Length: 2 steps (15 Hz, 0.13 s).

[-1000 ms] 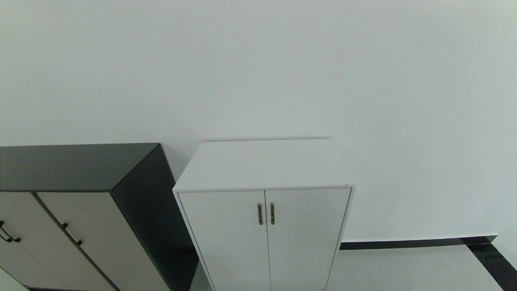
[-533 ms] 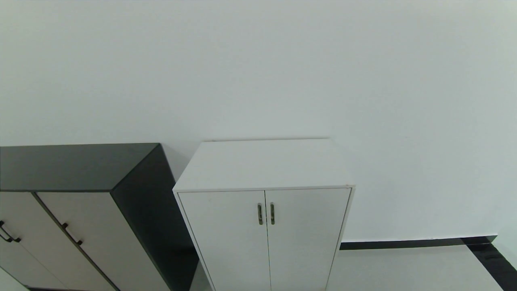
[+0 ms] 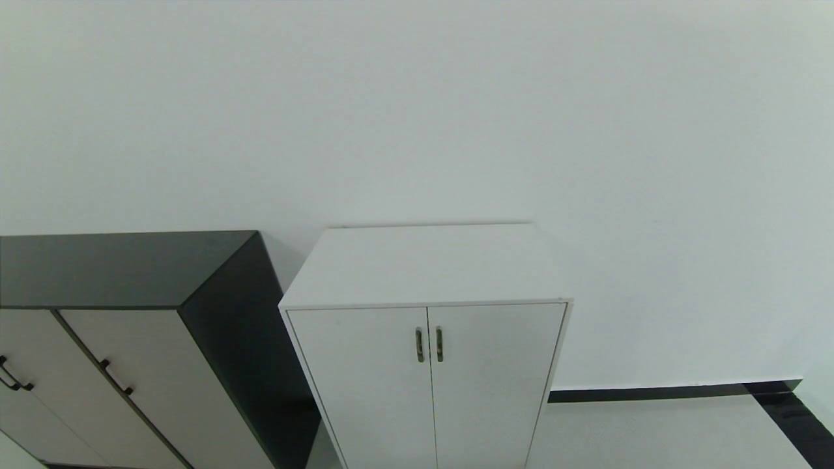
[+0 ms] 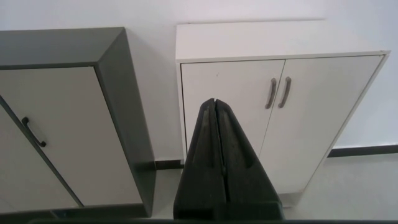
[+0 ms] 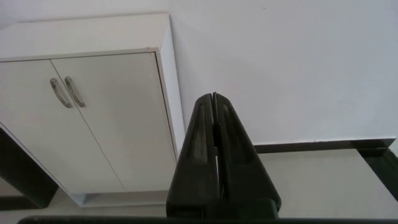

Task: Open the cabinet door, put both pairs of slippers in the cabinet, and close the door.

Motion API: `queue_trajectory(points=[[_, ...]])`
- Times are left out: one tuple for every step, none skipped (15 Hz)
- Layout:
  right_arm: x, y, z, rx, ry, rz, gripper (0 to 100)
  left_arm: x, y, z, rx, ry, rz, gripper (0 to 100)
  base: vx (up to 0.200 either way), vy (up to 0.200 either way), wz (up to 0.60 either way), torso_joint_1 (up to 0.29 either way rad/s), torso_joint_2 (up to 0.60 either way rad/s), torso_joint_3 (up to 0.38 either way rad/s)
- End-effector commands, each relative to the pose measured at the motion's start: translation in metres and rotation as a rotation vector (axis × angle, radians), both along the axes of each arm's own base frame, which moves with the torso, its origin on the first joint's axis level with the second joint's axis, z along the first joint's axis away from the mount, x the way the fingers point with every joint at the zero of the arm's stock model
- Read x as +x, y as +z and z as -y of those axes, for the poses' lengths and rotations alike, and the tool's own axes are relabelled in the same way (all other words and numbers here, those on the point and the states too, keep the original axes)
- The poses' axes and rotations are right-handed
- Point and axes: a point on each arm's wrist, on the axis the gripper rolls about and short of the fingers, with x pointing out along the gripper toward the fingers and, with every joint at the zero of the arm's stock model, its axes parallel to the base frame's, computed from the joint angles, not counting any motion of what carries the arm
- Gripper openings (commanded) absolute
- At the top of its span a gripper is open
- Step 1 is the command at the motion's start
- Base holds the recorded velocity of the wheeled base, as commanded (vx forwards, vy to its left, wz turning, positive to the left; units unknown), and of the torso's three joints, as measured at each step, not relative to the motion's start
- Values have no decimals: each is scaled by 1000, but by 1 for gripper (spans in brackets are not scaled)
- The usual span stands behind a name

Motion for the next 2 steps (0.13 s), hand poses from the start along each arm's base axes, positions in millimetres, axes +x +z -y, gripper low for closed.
queue_trajectory(points=[[0,0,0,0,1,-1,0,0,0,0,1,0,-1,0,0,0,0,0,0,0],[0,0,0,0,1,-1,0,0,0,0,1,0,-1,0,0,0,0,0,0,0]])
